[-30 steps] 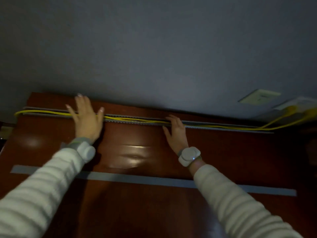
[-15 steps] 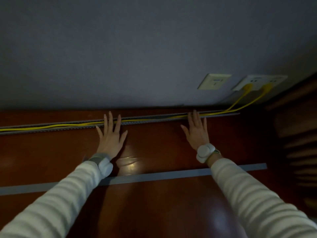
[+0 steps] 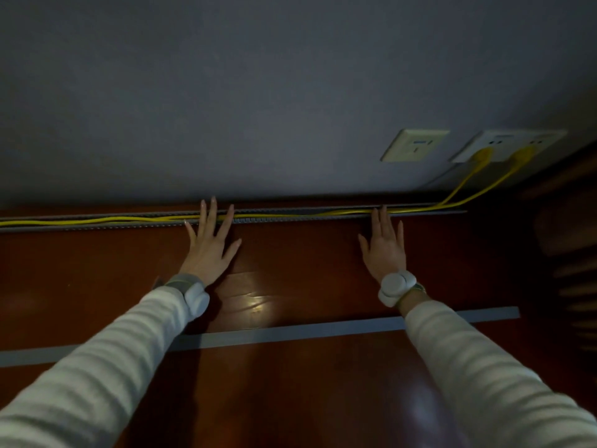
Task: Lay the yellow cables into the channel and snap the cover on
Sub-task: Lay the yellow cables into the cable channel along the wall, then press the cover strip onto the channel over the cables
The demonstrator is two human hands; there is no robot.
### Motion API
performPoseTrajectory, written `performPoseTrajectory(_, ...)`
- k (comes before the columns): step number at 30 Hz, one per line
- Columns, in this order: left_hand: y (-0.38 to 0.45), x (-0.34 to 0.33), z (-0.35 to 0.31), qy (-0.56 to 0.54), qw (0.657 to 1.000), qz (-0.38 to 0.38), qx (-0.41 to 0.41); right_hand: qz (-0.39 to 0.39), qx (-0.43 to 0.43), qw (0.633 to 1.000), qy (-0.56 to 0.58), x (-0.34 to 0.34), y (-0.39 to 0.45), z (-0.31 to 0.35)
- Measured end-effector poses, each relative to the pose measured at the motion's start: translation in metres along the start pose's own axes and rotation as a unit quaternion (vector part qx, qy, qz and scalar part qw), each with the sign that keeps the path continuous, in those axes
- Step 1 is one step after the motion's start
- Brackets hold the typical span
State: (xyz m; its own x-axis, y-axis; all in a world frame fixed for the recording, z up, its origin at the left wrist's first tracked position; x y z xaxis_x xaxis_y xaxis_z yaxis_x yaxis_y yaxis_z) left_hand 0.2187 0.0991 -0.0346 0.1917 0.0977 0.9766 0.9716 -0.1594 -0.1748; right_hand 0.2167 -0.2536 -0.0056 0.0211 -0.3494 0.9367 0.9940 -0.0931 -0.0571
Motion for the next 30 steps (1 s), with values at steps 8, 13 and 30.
performPoseTrajectory(8, -0.009, 0.011, -0.003, 0.010, 1.000, 0.004, 0.001, 0.019, 0.018, 1.000, -0.001, 0.005, -0.010, 0.016)
performPoseTrajectory(13, -0.050, 0.018, -0.027, 0.010, 1.000, 0.003, -0.016, 0.075, 0.114, 0.990, -0.021, -0.020, -0.057, 0.057)
performPoseTrajectory(30, -0.210, -0.023, -0.003, 0.021, 0.998, 0.049, 0.044, 0.110, 0.134, 0.985, -0.015, -0.030, -0.184, 0.068)
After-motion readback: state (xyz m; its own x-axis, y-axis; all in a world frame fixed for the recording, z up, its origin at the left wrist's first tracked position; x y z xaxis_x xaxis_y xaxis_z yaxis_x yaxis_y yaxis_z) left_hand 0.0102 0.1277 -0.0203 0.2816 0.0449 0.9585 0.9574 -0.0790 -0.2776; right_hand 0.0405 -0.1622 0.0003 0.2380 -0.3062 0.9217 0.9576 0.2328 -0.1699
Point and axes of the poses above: each hand's wrist, its own y-axis towards the middle knuckle, its own x-axis out of the back of the hand, z = x × y, the point moved 9 cm from there along y, towards the middle knuckle, and after that the axes turned 13 degrees about y, right-handed, at the moved point
